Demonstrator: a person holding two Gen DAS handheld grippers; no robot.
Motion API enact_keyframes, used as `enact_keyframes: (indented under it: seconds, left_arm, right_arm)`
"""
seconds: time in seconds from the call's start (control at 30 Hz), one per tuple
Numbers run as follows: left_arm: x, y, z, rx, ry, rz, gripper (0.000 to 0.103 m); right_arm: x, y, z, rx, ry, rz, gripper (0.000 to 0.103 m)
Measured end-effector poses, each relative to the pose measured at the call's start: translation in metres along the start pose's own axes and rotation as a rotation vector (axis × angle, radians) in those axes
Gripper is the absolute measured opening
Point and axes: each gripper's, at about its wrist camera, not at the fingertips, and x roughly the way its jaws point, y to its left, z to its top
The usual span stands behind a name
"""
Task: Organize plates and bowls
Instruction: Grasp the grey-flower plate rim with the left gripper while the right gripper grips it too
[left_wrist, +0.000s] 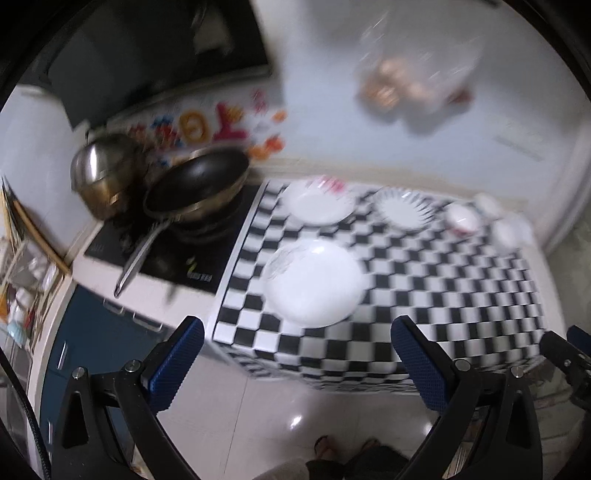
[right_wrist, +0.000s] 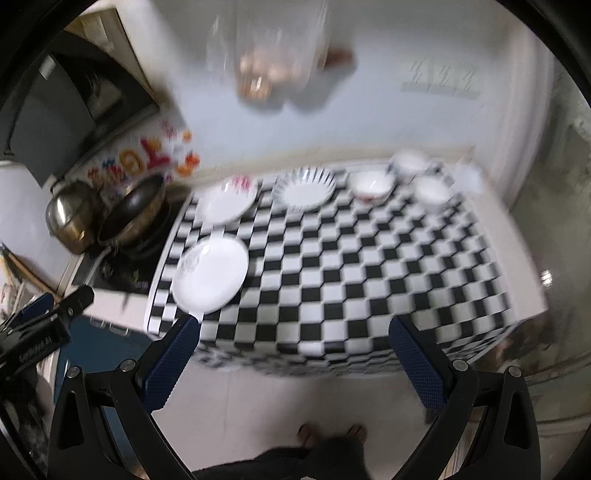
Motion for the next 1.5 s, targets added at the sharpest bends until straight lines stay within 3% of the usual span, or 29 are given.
enact_keyframes:
  seconds: [0.1,0.2,0.33,0.43,0.6,0.77,0.93,1.07,1.27,1.5]
  left_arm:
    - [0.058,0.026,0.0,-0.057,0.112,-0.012,0.103]
    - [0.115,0.048,-0.001,-0.146,0.244,-0.078,0.102]
    - [0.187,0.067,0.0,-0.256,0.376,-0.131,0.093]
    - [0.232,0.07,0.003,-0.305,0.45,-0.146,0.086]
    - [0.302,0.079,0.01,-0.363,0.548,-0.13,0.064]
    - [0.344,0.083,0.02,-0.354,0.589,-0.141,0.055]
    - [0.357,0.08,0.028,-0.337,0.602,-0.177,0.03]
    - [0.357,0.076,0.033,-0.322,0.585,-0.181,0.027]
    - [0.352,0.072,0.037,-0.297,0.574,-0.164,0.027]
    - [0.324,0.042,0.048,-0.257,0.541,-0.177,0.027]
  right_arm:
    - [0.07,0.007,0.009,-0.009,0.109,0.039,0.103]
    - [0.135,0.014,0.019,-0.008,0.198,0.098,0.101]
    - [0.225,0.026,0.039,-0.014,0.326,0.197,0.097]
    - [0.286,0.037,0.055,-0.038,0.408,0.217,0.094]
    - [0.375,0.056,0.08,-0.058,0.537,0.28,0.077]
    - [0.435,0.076,0.087,-0.096,0.631,0.311,0.059]
    - [0.46,0.088,0.085,-0.115,0.693,0.326,0.037]
    - [0.471,0.093,0.088,-0.12,0.715,0.35,0.017]
    - [0.475,0.099,0.089,-0.134,0.699,0.346,0.015]
    - [0.45,0.076,0.092,-0.116,0.664,0.346,0.016]
